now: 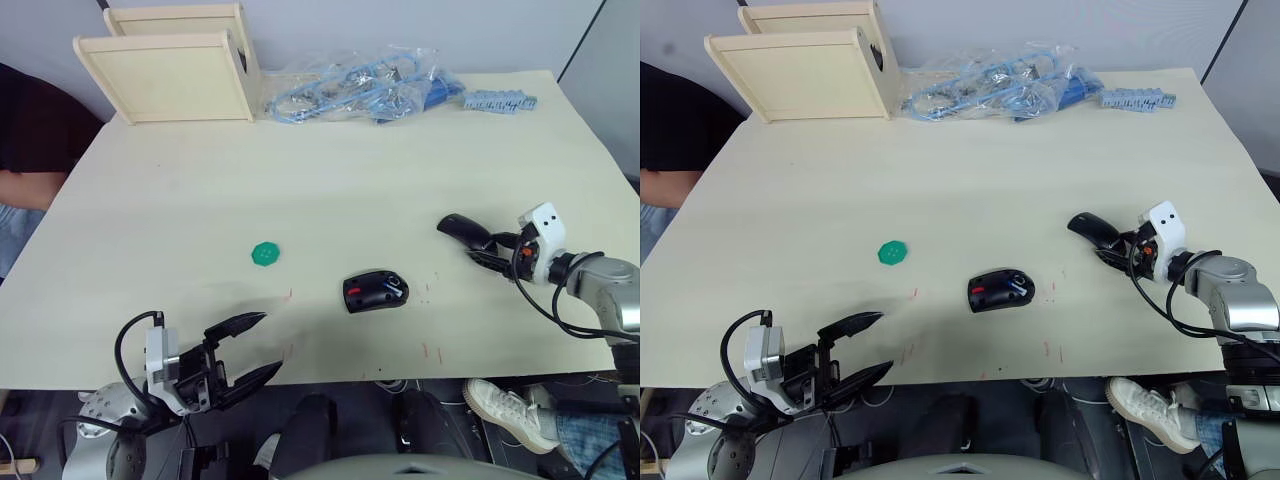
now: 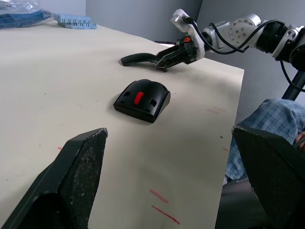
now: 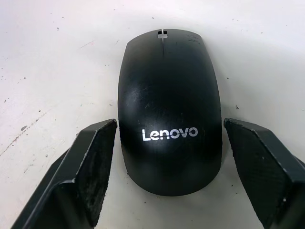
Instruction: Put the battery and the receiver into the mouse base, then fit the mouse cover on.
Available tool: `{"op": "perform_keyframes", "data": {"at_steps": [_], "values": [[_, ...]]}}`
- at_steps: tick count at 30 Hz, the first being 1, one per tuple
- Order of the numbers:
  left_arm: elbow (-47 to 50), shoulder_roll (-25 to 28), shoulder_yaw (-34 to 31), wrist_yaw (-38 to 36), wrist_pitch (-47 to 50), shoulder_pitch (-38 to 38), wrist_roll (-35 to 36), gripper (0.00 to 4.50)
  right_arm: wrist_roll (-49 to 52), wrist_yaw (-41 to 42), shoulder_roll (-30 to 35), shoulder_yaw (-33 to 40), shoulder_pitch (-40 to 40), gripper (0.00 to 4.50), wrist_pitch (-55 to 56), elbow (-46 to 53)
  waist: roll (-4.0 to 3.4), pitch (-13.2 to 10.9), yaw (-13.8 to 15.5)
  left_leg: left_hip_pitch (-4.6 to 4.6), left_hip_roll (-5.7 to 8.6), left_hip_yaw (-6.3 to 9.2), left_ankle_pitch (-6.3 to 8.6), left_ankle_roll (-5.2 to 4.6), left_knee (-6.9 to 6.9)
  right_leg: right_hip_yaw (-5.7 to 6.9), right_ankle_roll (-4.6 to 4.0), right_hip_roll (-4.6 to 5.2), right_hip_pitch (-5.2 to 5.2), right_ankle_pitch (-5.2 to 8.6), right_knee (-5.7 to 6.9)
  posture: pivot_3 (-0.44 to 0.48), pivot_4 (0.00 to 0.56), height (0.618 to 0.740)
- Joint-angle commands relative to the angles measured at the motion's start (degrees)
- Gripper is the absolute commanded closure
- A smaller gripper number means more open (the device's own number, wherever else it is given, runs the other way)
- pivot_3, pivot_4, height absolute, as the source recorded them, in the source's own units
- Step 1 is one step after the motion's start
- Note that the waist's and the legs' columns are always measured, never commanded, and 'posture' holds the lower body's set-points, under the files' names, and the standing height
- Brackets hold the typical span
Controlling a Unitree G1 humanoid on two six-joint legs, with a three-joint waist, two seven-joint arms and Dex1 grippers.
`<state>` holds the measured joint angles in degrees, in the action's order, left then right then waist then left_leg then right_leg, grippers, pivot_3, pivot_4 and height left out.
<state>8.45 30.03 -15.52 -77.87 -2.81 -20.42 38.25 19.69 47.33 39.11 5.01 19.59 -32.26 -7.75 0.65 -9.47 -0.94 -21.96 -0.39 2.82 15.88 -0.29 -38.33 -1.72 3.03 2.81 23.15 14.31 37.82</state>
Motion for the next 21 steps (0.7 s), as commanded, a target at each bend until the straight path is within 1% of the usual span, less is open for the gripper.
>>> {"op": "perform_keyframes", "data": {"at_steps": [1, 11, 21], "values": [[0.5, 0.0, 0.0, -0.1, -0.8, -0.2, 0.1, 0.00, 0.5, 0.5, 1.1, 1.6, 0.5, 2.24, 0.2, 1.8, 0.00, 0.0, 0.0, 0.00, 0.00, 0.00, 0.00, 0.00, 0.00, 0.00, 0.00, 0.00, 0.00, 0.00, 0.00, 0.000, 0.150, 0.740], [0.6, 0.4, 0.0, 0.4, -0.4, 0.2, 0.3, 0.00, 1.1, 1.5, 2.1, 1.9, 0.6, 2.25, 0.0, 4.0, -0.03, 0.0, 0.0, 0.00, 0.00, 0.00, 0.00, 0.00, 0.00, 0.00, 0.00, 0.00, 0.00, 0.00, 0.00, 0.000, 0.150, 0.740], [4.6, 2.3, -0.7, 2.8, 3.8, 1.6, 2.2, 0.00, 3.6, 8.7, 7.8, 1.1, -1.5, 2.25, 0.8, 16.5, -0.06, -0.1, 0.1, -0.04, -0.01, 0.04, 0.00, 0.00, 0.01, 0.04, 0.02, 0.00, 0.00, 0.00, -0.06, 0.000, 0.150, 0.740]]}}
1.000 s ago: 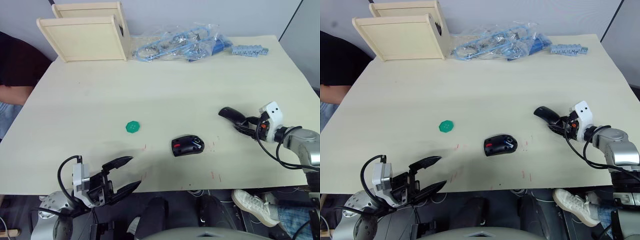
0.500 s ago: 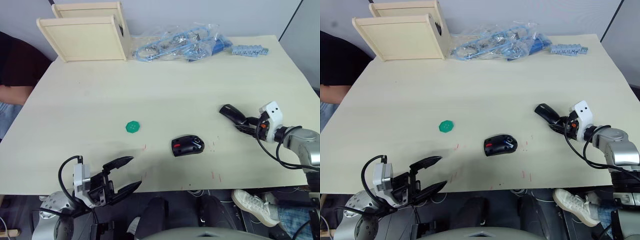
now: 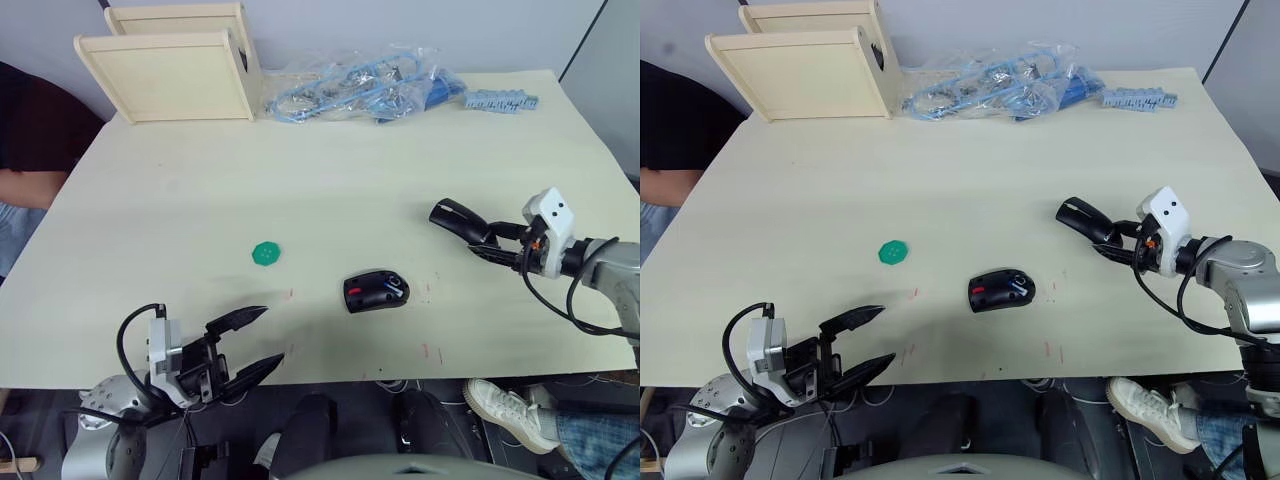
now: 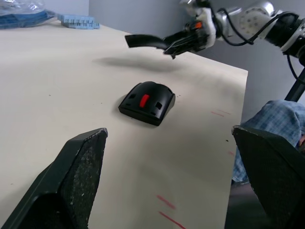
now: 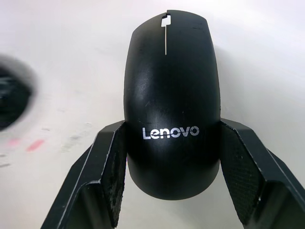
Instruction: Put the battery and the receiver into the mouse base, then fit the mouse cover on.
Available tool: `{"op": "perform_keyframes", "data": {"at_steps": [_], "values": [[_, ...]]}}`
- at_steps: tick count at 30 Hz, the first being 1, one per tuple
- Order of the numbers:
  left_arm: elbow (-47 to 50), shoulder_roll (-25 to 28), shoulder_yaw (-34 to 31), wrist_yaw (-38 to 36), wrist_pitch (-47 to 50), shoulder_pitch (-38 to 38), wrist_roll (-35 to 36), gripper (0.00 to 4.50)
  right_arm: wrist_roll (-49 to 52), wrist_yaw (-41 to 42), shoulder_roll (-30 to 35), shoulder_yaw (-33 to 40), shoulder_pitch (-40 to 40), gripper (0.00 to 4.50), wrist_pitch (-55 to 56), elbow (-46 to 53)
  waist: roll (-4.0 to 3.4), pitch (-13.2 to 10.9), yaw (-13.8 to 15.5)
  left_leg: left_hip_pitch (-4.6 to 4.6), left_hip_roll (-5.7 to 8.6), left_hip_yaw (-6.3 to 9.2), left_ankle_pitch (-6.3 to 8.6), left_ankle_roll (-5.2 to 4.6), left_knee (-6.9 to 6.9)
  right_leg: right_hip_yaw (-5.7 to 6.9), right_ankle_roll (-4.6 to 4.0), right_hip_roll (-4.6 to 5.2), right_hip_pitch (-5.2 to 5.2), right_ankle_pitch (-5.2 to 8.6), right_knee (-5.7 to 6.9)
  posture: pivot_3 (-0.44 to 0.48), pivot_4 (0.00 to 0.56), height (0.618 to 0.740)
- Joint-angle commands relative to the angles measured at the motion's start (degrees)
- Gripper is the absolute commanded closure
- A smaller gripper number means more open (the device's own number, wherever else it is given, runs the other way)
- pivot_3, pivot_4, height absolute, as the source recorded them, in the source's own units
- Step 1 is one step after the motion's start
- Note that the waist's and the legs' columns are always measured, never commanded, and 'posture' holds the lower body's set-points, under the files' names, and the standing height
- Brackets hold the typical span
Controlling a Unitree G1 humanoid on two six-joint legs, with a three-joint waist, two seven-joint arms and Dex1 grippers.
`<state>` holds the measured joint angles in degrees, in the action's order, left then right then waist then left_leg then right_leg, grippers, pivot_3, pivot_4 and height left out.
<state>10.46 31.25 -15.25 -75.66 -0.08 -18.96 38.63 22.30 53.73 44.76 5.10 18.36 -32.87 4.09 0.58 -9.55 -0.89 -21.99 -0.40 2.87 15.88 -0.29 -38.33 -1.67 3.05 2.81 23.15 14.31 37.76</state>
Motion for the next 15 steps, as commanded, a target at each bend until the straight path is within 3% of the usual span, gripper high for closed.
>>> {"op": "perform_keyframes", "data": {"at_steps": [1, 7, 15], "values": [[3.3, 1.9, -1.3, 0.7, 2.1, 0.6, 2.3, 0.00, 1.8, 3.9, 3.4, 0.4, 0.0, 2.25, 0.9, 7.9, 0.00, 0.0, 0.0, 0.00, 0.00, 0.00, 0.00, 0.00, 0.00, 0.00, 0.00, 0.00, 0.00, 0.00, 0.00, 0.000, 0.150, 0.740], [5.8, 5.6, -2.8, 0.9, 6.4, 2.3, 5.1, 0.00, 5.6, 8.8, 7.4, -4.8, 6.4, 2.25, -6.5, 17.7, -0.09, -0.2, -0.2, 0.03, -0.07, 0.12, 0.00, 0.00, 0.01, -0.01, 0.00, -0.02, 0.03, 0.00, 0.00, 0.000, 0.150, 0.740], [6.8, 8.8, -5.0, 0.5, 10.0, 3.7, 7.1, 0.00, 6.9, 13.6, 8.4, -14.3, 16.4, 2.25, -13.2, 19.8, -0.01, -0.4, 0.1, -0.05, -0.06, 0.34, 0.00, 0.00, 0.01, 0.07, -0.01, 0.01, 0.04, 0.01, -0.09, 0.000, 0.150, 0.740]]}}
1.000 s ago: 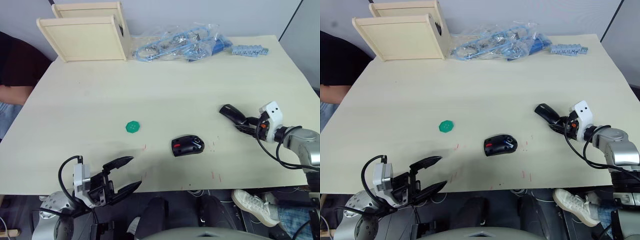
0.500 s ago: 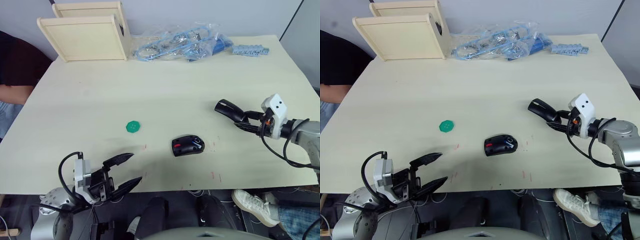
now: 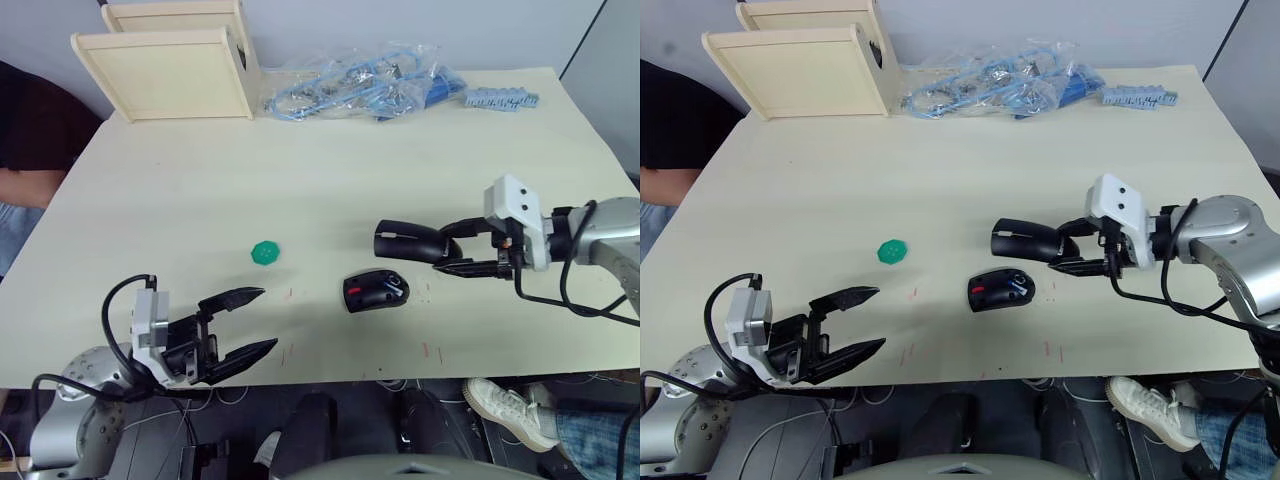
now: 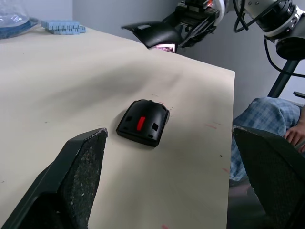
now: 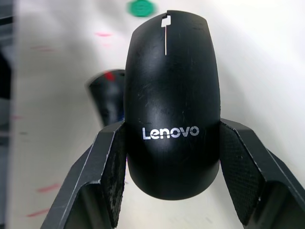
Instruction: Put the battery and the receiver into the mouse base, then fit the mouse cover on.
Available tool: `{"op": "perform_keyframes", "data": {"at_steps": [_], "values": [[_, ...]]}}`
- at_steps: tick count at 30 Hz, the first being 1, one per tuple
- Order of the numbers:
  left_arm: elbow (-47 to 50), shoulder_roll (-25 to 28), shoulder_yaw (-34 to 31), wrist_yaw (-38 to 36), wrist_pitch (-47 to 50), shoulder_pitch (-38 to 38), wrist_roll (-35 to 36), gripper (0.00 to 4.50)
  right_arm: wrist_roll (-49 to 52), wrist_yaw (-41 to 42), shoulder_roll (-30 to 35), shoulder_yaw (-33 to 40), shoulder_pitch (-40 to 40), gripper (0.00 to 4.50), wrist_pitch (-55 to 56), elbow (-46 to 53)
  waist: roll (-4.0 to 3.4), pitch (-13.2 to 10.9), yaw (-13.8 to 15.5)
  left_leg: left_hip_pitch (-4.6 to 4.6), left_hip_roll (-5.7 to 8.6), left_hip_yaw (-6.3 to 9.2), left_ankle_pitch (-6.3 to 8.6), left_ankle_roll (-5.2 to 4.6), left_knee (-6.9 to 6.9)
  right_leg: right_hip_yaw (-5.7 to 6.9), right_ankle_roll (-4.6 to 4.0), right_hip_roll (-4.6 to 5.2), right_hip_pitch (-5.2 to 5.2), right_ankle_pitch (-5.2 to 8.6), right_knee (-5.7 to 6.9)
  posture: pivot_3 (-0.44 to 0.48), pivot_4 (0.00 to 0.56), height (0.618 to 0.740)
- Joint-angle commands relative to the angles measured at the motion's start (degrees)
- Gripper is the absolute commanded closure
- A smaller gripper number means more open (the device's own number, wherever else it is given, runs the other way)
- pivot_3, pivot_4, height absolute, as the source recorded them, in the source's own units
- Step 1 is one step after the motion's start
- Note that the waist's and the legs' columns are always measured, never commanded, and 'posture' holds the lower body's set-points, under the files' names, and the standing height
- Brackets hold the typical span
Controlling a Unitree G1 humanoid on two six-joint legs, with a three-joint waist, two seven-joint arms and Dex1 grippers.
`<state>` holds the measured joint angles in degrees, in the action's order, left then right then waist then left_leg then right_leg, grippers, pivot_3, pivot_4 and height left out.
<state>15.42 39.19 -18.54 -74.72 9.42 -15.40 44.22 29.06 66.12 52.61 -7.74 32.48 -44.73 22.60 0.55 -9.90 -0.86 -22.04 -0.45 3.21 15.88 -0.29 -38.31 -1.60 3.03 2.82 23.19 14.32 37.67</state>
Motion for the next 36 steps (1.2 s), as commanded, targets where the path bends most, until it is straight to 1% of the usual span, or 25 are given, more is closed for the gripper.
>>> {"op": "perform_keyframes", "data": {"at_steps": [1, 9, 12, 15, 20, 36], "values": [[1.8, 1.0, -1.9, -0.5, 0.7, 0.1, 1.6, 0.00, -0.3, 1.3, 0.4, -2.7, 3.3, 2.25, -1.5, 1.1, 0.06, 0.0, 0.1, -0.01, 0.00, 0.01, 0.00, 0.00, 0.00, 0.01, 0.00, 0.01, 0.00, 0.00, -0.02, 0.000, 0.150, 0.740], [1.1, 1.6, -2.8, -1.1, 1.1, 0.4, 1.0, 0.00, -7.0, 4.0, -2.4, -13.6, 8.1, 2.25, 1.6, -2.9, 0.08, -0.1, 0.0, -0.19, 0.02, 0.04, 0.00, 0.01, 0.00, 0.04, -0.01, 0.02, 0.20, -0.01, 0.02, 0.000, 0.150, 0.740], [0.9, 1.7, -3.1, -1.2, 1.2, 0.5, 0.9, 0.00, -8.9, 4.7, -3.5, -15.6, 8.7, 2.25, 2.7, -4.5, 0.08, -0.1, 0.0, -0.32, 0.02, 0.05, -0.01, 0.01, -0.01, 0.05, 0.00, 0.02, 0.30, -0.02, 0.02, 0.000, 0.150, 0.740], [0.9, 1.7, -3.1, -1.3, 1.3, 0.4, 0.8, 0.00, -10.5, 5.1, -4.7, -16.8, 9.1, 2.25, 3.6, -6.1, 0.08, -0.1, 0.0, -0.49, 0.04, 0.11, -0.01, 0.02, -0.02, 0.09, 0.00, 0.03, 0.44, -0.03, 0.02, 0.000, 0.150, 0.740], [0.7, 1.7, -3.3, -1.5, 1.3, 0.3, 0.6, 0.00, -13.2, 6.3, -6.2, -18.6, 10.0, 2.25, 5.1, -8.4, 0.07, -0.1, 0.0, -0.51, 0.05, 0.17, -0.01, 0.02, -0.02, 0.16, -0.01, 0.05, 0.45, -0.03, 0.02, 0.000, 0.150, 0.740], [1.5, 1.0, -3.3, -1.4, 0.8, -1.4, 0.6, 0.00, -17.4, 10.8, -8.0, -19.2, 11.0, 2.25, 9.3, -13.3, 0.07, -0.1, 0.0, -0.52, 0.07, 0.19, -0.01, 0.02, -0.02, 0.17, -0.01, 0.07, 0.45, -0.03, 0.03, 0.000, 0.150, 0.740]]}}
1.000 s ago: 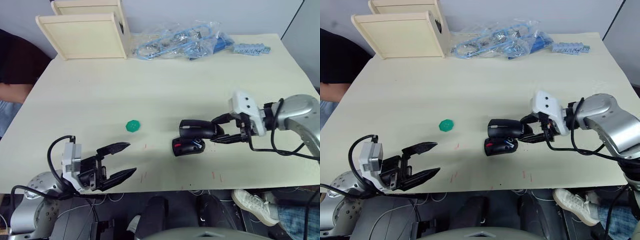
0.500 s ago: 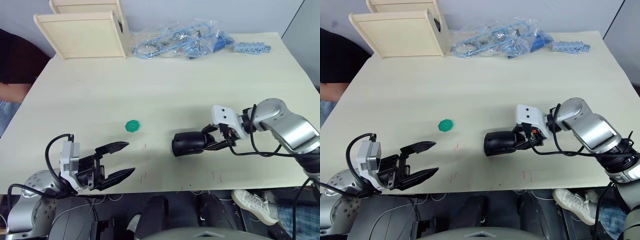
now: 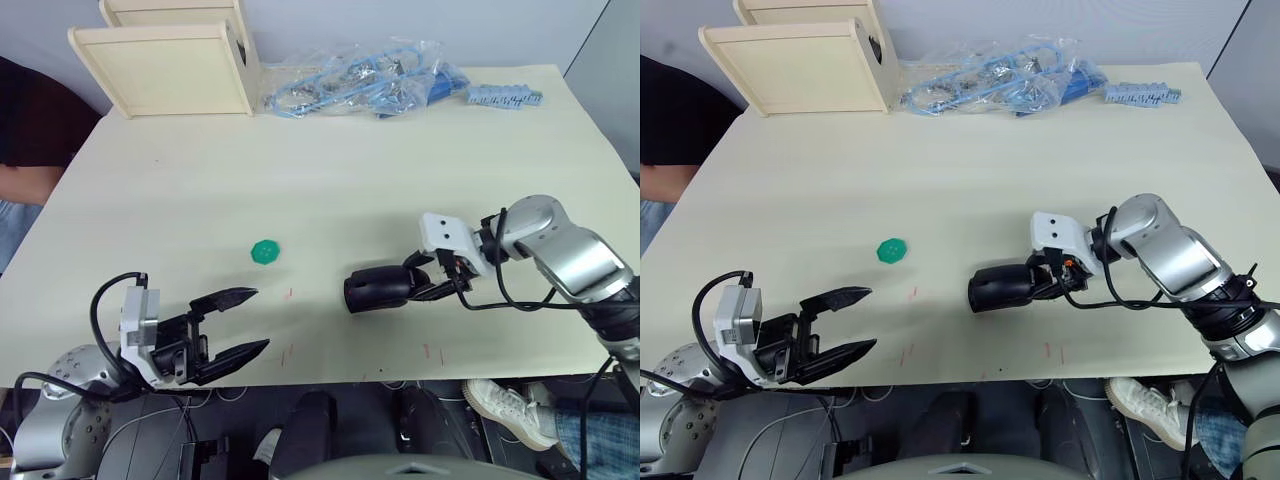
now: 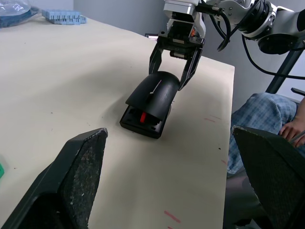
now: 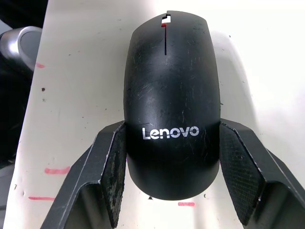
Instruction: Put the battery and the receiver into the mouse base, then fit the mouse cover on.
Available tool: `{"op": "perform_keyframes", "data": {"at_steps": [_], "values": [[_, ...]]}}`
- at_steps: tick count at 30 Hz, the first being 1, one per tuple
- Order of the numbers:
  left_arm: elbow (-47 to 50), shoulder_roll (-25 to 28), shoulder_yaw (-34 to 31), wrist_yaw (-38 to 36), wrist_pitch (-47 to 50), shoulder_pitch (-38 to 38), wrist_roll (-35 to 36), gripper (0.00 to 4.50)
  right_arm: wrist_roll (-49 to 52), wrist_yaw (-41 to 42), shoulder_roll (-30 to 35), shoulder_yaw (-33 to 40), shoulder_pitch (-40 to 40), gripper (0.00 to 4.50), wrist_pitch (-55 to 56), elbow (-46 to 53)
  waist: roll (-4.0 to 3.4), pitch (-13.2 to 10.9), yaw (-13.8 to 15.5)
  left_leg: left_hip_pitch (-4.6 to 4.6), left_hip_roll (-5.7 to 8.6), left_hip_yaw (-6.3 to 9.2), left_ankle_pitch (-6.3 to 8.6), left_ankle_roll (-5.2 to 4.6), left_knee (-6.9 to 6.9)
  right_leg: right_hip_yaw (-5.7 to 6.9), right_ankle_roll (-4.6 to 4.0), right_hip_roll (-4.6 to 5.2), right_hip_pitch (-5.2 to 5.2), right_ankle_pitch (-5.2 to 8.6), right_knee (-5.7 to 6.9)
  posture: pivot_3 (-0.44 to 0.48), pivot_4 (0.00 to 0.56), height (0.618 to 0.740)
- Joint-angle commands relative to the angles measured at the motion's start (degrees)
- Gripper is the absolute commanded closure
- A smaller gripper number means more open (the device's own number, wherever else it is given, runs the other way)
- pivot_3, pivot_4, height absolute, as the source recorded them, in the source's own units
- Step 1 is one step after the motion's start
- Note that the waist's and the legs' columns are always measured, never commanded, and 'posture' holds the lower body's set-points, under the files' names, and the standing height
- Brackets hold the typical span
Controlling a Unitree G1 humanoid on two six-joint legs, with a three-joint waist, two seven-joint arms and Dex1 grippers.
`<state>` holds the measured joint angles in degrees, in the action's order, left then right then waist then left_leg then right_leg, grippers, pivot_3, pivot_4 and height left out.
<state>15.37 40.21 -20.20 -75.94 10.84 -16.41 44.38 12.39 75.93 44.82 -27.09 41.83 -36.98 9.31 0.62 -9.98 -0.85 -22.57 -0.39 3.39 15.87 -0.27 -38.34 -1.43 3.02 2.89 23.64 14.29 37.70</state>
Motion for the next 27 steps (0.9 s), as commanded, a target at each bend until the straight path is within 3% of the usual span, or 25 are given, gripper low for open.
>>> {"op": "perform_keyframes", "data": {"at_steps": [1, 27], "values": [[1.7, 0.0, -1.7, -0.1, -0.7, -0.5, 0.5, 0.00, -0.9, 1.3, -0.3, 0.1, 1.7, 2.25, 1.6, -0.2, 0.00, 0.0, 0.0, 0.00, 0.00, 0.00, 0.00, 0.00, 0.00, 0.00, 0.00, 0.00, 0.00, 0.00, 0.00, 0.000, 0.150, 0.740], [0.8, -0.6, -1.8, -0.7, -2.2, -1.9, 0.1, 0.00, -6.4, 4.0, -5.7, -2.2, 4.4, 2.25, 3.7, -6.3, 0.00, 0.0, -0.1, 0.01, 0.02, 0.02, 0.00, 0.01, -0.02, 0.01, -0.01, 0.01, 0.00, -0.01, 0.06, 0.000, 0.150, 0.740]]}}
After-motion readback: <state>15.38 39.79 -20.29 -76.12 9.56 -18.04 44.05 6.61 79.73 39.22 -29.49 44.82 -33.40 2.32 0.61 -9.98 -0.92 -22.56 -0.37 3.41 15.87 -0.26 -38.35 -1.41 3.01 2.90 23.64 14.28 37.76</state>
